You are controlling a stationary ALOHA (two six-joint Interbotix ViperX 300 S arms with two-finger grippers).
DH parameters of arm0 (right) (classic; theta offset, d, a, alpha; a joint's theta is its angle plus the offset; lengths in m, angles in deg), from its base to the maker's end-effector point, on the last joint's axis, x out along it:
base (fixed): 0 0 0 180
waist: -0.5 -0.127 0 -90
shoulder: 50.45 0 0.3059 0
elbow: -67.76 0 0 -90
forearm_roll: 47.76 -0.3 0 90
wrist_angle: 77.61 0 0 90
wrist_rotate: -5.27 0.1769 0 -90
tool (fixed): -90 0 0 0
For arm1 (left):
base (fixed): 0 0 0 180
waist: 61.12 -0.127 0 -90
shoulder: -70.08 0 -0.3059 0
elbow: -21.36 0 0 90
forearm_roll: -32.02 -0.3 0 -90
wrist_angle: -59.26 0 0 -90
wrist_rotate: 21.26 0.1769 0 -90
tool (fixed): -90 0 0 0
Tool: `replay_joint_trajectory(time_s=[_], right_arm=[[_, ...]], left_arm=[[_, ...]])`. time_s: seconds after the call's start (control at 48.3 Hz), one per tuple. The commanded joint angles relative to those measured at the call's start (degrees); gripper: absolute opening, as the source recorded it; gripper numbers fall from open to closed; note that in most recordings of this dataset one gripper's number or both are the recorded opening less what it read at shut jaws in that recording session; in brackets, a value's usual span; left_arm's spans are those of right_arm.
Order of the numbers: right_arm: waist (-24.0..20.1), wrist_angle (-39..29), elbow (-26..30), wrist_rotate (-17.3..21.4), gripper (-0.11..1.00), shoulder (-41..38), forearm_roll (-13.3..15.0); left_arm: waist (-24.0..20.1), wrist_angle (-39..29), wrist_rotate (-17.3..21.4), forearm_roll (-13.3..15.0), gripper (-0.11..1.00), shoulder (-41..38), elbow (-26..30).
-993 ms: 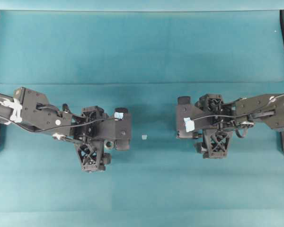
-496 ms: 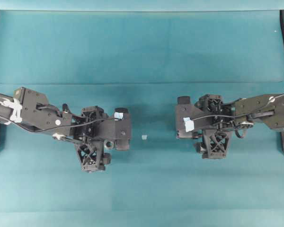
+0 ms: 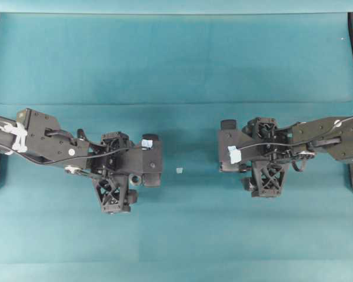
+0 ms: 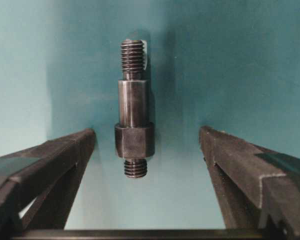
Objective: Insert the washer onto the shaft with both hands.
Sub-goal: 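Close left gripper on the washer and right gripper on the shaft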
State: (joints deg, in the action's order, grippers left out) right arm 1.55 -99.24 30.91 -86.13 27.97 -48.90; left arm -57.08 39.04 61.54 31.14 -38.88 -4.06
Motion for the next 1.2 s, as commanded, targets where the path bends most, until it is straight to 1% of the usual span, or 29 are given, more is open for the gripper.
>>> replay_joint_trajectory(time_s=[0.0, 0.083, 0.165, 0.248, 0.29, 0.31, 0.352, 0.434, 0.517, 0.703, 1.179], right_arm=[[0.1, -0.3, 0.2, 0.5, 0.82, -0.2, -0.2], [0.1, -0.5, 0.2, 0.5, 0.70, -0.2, -0.3], [0.1, -1.1, 0.2, 0.5, 0.58, -0.2, -0.3], [0.1, -1.7, 0.3, 0.5, 0.46, -0.2, -0.3], [0.1, -2.2, 0.3, 0.5, 0.40, -0.2, -0.3], [0.2, -2.4, 0.3, 0.5, 0.37, -0.3, -0.3], [0.1, -2.7, 0.4, 0.5, 0.29, -0.3, -0.3], [0.2, -2.8, 0.4, 0.5, 0.17, -0.4, -0.3], [0.2, -2.8, 0.5, 0.5, 0.09, -0.4, -0.3], [0.1, -2.8, 0.7, 0.4, 0.01, -0.6, -0.3], [0.1, -2.7, 0.7, 0.4, 0.01, -0.6, -0.3]], left_arm=[[0.1, 1.0, 0.0, -0.2, 0.89, 0.4, 0.4], [0.1, 1.5, -0.3, -0.2, 0.85, 0.4, 0.4], [0.2, 1.6, -0.4, -0.2, 0.75, 0.4, 0.5], [0.2, 1.6, 0.0, -0.1, 0.59, 0.4, 0.4], [0.2, 1.6, 0.0, -0.2, 0.49, 0.4, 0.4], [0.2, 1.6, 0.1, -0.2, 0.41, 0.4, 0.4], [0.3, 1.6, 0.2, -0.2, 0.34, 0.5, 0.4], [0.4, 1.6, 0.4, -0.2, 0.34, 0.5, 0.3], [0.5, 1.6, 0.4, -0.2, 0.34, 0.6, 0.3], [0.6, 1.6, 0.5, -0.2, 0.34, 0.7, 0.3], [0.6, 1.6, 0.5, -0.2, 0.34, 0.8, 0.3]])
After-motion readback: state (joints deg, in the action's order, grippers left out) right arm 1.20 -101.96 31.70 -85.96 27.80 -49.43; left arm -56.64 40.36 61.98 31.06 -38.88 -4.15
